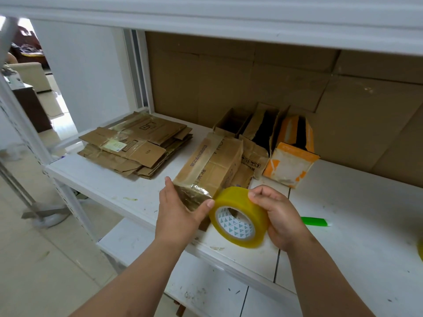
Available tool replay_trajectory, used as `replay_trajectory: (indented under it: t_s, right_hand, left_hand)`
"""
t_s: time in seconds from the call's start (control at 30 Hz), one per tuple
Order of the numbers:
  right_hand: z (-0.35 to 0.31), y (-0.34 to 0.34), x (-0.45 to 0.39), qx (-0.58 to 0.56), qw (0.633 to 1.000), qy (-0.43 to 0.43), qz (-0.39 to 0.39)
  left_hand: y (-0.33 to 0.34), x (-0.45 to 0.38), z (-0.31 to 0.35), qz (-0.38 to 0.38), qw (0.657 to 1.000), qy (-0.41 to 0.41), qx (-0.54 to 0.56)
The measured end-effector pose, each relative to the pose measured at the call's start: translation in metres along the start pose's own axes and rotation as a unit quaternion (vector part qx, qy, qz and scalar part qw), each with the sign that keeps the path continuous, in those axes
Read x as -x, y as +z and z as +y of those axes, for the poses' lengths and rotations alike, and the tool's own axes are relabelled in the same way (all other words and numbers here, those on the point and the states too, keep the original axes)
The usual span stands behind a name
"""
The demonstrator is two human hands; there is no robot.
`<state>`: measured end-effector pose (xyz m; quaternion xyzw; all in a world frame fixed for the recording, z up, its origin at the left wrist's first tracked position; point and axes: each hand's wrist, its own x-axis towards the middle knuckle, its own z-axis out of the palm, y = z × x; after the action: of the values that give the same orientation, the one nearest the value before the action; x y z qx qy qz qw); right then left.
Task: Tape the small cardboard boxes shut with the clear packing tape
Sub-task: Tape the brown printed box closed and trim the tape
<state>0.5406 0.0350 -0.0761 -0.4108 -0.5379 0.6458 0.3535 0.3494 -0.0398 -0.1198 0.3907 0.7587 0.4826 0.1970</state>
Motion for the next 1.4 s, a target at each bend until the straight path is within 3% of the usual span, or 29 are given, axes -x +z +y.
replay_trajectory:
  t_s: [0.1, 0.33, 0.57, 0.77, 1.1, 1.23, 1.33, 1.4]
  right_hand:
    - [0.000, 0.000, 0.001, 0.000, 1.000, 0.003, -0.007]
    - [0.000, -0.002, 0.000, -0.004, 1.000, 0.008, -0.015]
    - [0.001, 0.003, 0.003, -0.025, 0.999, 0.008, -0.030]
    - [0.003, 0.009, 0.013, -0.023, 0.998, -0.002, -0.063]
    - [0.006, 0.001, 0.035, -0.071, 0.987, -0.013, -0.146]
    - [0.004, 0.007, 0.044, -0.082, 0.983, -0.019, -0.161]
    - [0.011, 0.014, 0.045, -0.052, 0.991, -0.015, -0.122]
    - [0.019, 0.018, 0.046, -0.046, 0.993, -0.013, -0.109]
  left_hand:
    - [-0.009, -0.012, -0.002, 0.029, 0.999, -0.007, 0.028]
    - [-0.030, -0.028, 0.000, 0.010, 0.998, 0.037, -0.039]
    - [-0.029, -0.023, 0.005, -0.038, 0.997, -0.012, 0.073]
    - [-0.034, -0.031, 0.031, -0.129, 0.991, -0.011, -0.037]
    - [-0.045, -0.036, 0.044, -0.136, 0.978, 0.091, -0.128]
    - [-0.047, -0.044, 0.051, -0.218, 0.955, 0.117, -0.163]
    - [-0.038, -0.043, 0.046, -0.211, 0.919, 0.168, -0.287]
    - [-0.031, -0.041, 0.035, -0.206, 0.914, 0.205, -0.283]
